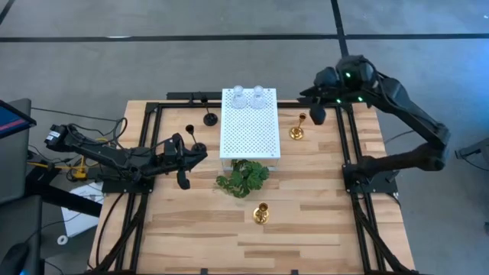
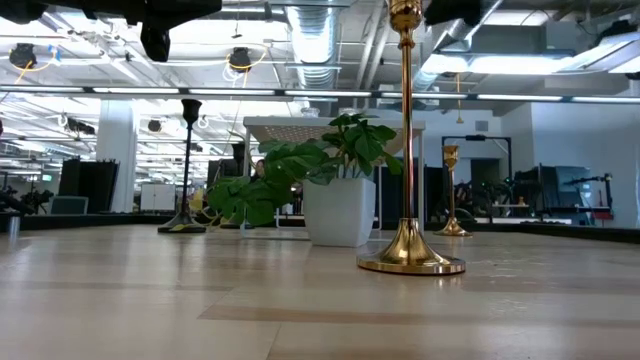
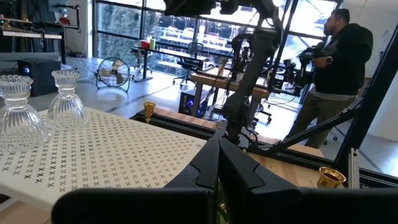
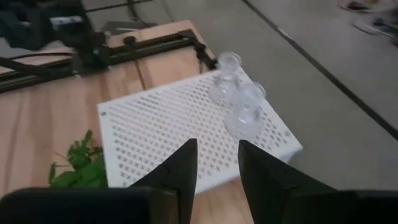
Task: Pick & Place candle stick holders
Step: Put the top gold candle holder on the shelf
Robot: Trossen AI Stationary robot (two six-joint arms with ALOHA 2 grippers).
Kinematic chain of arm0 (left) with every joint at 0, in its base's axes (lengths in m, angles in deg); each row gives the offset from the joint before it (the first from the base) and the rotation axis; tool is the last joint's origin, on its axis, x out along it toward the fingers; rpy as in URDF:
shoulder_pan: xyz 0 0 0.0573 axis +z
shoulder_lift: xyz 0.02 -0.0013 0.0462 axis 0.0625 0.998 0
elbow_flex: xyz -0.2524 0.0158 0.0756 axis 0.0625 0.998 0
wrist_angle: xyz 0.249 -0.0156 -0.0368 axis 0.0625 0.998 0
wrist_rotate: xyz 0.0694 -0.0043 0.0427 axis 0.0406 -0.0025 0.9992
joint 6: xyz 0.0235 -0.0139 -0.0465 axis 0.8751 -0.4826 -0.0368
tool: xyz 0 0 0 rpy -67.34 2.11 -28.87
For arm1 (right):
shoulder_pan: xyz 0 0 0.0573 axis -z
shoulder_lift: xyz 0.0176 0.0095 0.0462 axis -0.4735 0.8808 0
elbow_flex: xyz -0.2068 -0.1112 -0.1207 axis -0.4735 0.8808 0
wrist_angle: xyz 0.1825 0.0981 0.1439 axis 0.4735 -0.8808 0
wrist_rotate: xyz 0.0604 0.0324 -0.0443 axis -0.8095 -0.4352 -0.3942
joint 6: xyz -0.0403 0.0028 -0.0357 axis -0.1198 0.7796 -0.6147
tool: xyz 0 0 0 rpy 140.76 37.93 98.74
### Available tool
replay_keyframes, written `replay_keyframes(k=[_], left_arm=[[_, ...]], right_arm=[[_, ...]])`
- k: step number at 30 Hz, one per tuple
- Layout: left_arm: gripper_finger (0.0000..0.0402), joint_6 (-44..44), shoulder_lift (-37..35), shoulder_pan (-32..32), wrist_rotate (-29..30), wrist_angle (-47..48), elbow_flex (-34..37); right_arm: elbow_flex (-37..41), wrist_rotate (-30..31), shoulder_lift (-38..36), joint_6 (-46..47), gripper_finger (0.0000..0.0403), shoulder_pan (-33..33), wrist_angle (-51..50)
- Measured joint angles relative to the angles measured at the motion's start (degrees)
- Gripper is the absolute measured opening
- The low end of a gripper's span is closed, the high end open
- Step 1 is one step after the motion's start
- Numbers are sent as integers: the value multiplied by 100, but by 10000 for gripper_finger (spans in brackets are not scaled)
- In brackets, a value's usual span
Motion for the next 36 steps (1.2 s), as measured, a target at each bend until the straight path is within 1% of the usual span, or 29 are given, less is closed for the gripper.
replay_keyframes(k=[2,5,9,15,19,23,27,31,36], left_arm=[[8,0,-1,1,7,0,0],[8,0,-1,2,7,0,0],[8,0,0,2,7,0,0],[8,0,0,2,7,0,0],[8,0,-2,2,7,0,0],[8,0,-2,2,7,0,0],[8,2,-1,2,7,0,0],[8,2,0,2,7,0,0],[8,2,-2,2,7,0,0]], right_arm=[[361,264,-318,140,103,-72,72],[1101,518,-893,468,100,-162,443],[2280,740,-1738,1070,100,-296,1216],[4056,1423,-2966,1962,100,-677,2367],[5113,1885,-3590,2428,100,-1002,2799],[5965,2246,-3960,2760,100,-1318,3220],[6569,2744,-4099,2998,100,-1600,3477],[6882,3274,-4115,3019,100,-1766,3575],[7148,3340,-4107,3017,100,-1790,3604]])
